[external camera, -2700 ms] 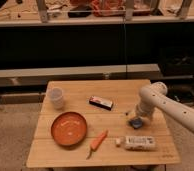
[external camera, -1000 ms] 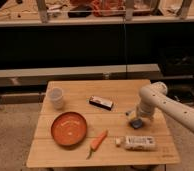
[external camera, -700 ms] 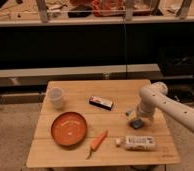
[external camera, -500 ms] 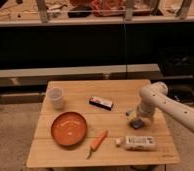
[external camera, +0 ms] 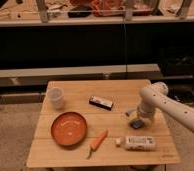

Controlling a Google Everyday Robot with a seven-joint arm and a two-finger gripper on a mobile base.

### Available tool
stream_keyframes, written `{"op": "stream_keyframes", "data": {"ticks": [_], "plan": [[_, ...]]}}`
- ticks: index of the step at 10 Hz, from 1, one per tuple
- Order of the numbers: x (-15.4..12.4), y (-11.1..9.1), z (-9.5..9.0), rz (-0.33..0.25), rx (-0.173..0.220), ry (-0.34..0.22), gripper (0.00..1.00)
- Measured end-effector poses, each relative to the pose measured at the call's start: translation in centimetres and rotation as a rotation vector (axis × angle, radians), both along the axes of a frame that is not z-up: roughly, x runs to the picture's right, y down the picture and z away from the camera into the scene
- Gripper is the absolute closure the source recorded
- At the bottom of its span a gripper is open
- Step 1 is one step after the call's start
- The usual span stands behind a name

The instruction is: Wipe the white sponge on the table

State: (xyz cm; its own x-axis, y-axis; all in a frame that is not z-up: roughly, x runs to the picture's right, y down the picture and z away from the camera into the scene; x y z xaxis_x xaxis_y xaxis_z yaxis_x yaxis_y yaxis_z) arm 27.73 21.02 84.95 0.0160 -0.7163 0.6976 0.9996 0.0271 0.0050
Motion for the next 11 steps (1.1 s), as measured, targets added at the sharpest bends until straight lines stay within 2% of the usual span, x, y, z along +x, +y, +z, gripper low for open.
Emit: {"op": "stream_keyframes", "data": {"ticks": [11], "plan": [[0.49,0.44,0.11,-0.002,-0.014,0.013,0.20]]}}
